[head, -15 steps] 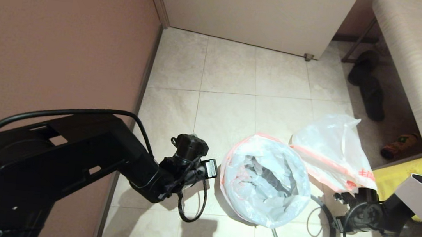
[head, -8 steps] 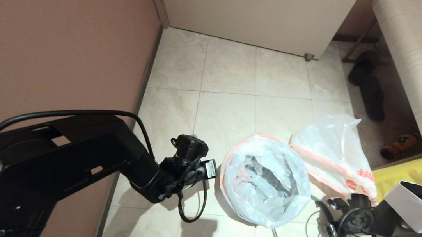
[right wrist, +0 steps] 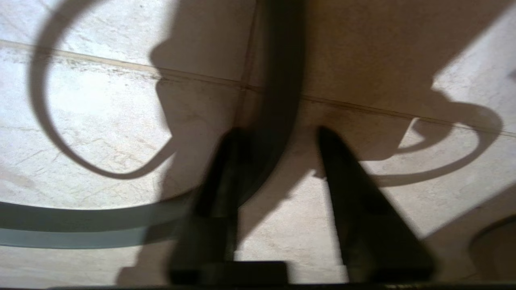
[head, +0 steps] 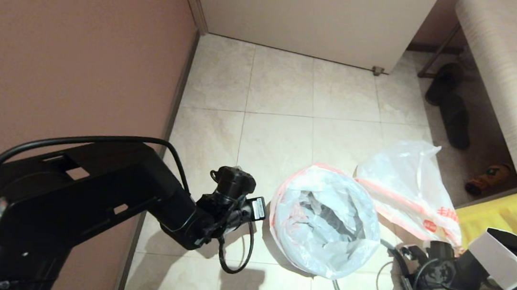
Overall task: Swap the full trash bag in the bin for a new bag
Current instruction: Place the trash can ring on the trash can
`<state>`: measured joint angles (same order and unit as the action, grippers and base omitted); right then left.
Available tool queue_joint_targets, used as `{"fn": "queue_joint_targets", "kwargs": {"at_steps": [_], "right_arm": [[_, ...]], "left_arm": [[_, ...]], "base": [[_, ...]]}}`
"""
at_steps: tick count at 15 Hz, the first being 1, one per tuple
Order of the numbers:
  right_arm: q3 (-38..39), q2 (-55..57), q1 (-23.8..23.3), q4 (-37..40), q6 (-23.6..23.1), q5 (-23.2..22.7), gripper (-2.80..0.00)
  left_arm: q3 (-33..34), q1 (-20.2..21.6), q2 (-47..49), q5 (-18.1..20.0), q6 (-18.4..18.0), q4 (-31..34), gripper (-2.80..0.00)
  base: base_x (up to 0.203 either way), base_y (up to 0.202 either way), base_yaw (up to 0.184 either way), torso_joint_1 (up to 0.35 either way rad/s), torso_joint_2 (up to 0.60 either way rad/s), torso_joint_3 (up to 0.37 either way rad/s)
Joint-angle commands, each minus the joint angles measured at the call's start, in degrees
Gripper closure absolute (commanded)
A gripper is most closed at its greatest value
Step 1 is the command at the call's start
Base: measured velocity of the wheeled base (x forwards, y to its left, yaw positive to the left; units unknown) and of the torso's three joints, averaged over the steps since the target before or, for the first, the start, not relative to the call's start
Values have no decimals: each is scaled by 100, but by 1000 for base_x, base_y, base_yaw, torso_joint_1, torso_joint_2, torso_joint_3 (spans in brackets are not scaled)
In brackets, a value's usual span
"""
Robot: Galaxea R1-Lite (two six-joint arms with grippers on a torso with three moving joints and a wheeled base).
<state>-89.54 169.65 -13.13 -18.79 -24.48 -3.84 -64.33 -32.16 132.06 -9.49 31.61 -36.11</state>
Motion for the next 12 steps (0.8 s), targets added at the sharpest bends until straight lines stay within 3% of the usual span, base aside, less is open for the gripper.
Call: {"fn": "queue_joint_targets", "kwargs": {"at_steps": [1,6,12], "right_arm": [[-10,130,4,-1,-22,-21,0],[684,-757,-38,-32,5,-75,0],[3184,-3317,-34,-569,177,-527,0]], "left_arm": [[-1,-1,20,-9,21,-26,0],[-1,-60,48,-18,-23,-28,0],[26,-89,55,-27,-32,-28,0]], "base": [[0,0,0,0,0,0],[0,0,0,0,0,0],[0,0,0,0,0,0]]}}
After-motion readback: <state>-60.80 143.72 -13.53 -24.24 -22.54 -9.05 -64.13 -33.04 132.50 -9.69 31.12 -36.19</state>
